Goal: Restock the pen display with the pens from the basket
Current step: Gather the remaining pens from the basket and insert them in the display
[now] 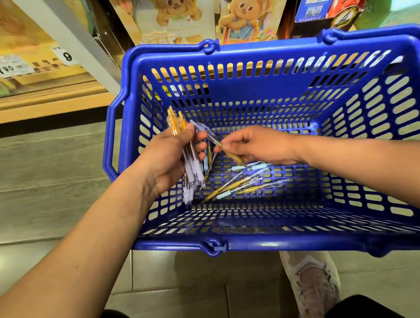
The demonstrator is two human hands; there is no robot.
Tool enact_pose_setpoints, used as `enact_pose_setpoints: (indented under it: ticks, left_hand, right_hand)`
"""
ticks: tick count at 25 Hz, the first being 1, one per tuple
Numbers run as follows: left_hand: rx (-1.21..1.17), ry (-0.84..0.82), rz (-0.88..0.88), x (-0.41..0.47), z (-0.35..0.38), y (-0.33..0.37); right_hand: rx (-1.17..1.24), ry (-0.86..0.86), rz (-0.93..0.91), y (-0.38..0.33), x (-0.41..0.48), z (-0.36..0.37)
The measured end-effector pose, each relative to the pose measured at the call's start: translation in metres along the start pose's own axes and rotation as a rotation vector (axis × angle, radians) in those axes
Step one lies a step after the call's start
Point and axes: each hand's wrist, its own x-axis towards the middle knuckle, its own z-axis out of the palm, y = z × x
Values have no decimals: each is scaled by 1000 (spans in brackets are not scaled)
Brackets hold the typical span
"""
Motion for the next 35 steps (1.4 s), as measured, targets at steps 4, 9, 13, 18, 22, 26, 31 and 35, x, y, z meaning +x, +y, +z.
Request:
enact_pose_setpoints:
  ticks: [4,9,13,18,22,26,31,35]
  left_hand:
    - [-3,41,-14,1,1,-1]
    - [10,66,-39,3,0,-2]
    - [86,54,-64,3,-2,-5]
    - [120,38,-73,6,-1,-8]
    - [119,24,-92,9,-4,-10]
    - [117,28,-93,10,-3,-9]
    - [120,33,-89,9,-2,-10]
    - [118,43,-91,9,-2,-9]
  right_hand:
    - [224,-54,-7,3,0,1]
    - [-461,138,104,17,9,-20]
    - [-1052,220,269,35,20,-36]
    - [-1343,179,252,53,18,-30]
    - [-1254,229,84,64,16,-27]
    - [-1169,31,43,69,9,-21]
    - [-1246,-340,141,79,-5,-21]
    - [-1431,-352,136,83,-12,-24]
